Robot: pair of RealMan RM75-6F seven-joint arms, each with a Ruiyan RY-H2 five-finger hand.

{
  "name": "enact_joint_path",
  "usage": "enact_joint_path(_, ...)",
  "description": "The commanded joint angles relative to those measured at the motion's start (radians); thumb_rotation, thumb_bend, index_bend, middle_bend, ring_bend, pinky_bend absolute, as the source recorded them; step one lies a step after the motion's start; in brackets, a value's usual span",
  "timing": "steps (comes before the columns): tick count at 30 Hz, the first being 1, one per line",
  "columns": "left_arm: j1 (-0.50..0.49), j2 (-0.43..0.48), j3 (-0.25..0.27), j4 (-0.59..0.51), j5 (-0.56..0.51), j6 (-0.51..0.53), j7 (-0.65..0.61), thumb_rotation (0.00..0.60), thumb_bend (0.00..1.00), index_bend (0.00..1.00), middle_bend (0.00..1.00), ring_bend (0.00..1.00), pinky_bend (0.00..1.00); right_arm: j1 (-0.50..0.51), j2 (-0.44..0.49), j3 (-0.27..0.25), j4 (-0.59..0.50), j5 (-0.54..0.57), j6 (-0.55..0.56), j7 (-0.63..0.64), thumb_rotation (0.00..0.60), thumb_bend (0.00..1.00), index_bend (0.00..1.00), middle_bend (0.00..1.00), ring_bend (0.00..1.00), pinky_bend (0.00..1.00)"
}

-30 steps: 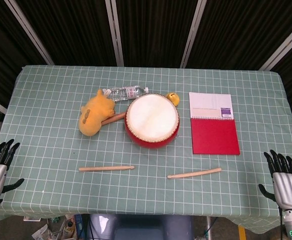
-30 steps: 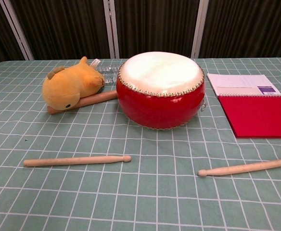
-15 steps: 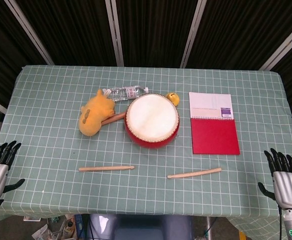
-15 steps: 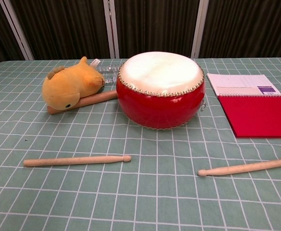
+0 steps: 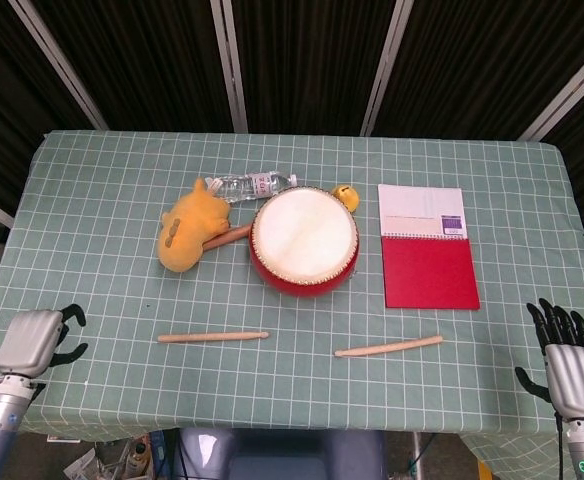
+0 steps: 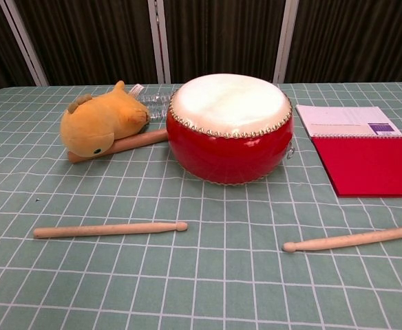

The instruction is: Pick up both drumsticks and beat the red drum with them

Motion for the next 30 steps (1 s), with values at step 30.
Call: enact_joint_path(30,-0.335,-0.437,-0.076,-0.008,-0.583,-0.047,0.508,0.600,0.25,0.48,1.00,1.00,1.00,0.007,0.006,-0.002,0.002,-0.005,-0.014,0.023,0.600,0.29,0.00,0.00,0.00,0.00)
